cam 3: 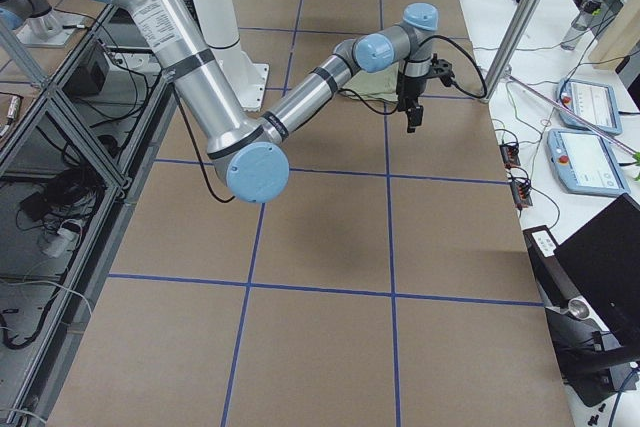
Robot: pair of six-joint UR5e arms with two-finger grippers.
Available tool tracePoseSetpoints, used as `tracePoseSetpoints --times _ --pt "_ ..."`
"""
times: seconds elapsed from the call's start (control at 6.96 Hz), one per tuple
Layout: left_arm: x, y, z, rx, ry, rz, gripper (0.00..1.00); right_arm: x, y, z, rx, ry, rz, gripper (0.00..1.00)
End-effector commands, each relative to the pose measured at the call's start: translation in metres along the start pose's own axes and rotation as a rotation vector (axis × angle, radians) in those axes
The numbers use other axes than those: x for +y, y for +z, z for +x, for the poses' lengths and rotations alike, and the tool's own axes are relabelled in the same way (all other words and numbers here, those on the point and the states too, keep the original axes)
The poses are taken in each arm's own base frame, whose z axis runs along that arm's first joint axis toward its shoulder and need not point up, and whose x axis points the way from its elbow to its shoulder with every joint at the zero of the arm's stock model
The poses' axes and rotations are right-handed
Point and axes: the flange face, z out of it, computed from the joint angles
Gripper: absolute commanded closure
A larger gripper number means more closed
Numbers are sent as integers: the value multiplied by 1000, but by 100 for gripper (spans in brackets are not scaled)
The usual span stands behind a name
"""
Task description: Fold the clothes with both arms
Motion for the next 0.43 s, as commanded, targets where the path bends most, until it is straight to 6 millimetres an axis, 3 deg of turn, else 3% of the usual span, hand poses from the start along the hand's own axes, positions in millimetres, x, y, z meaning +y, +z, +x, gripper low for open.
tracePoseSetpoints --times 0.0,0.14,0.29 --pt "107 -48 -128 -69 38 -37 0 64 1 154 -11 -36 -48 0" --pt "165 -52 -151 -25 -47 -63 0 107 19 211 3 -25 -90 0" --pt "199 -51 -162 -13 -117 -91 0 149 34 253 13 25 -132 0"
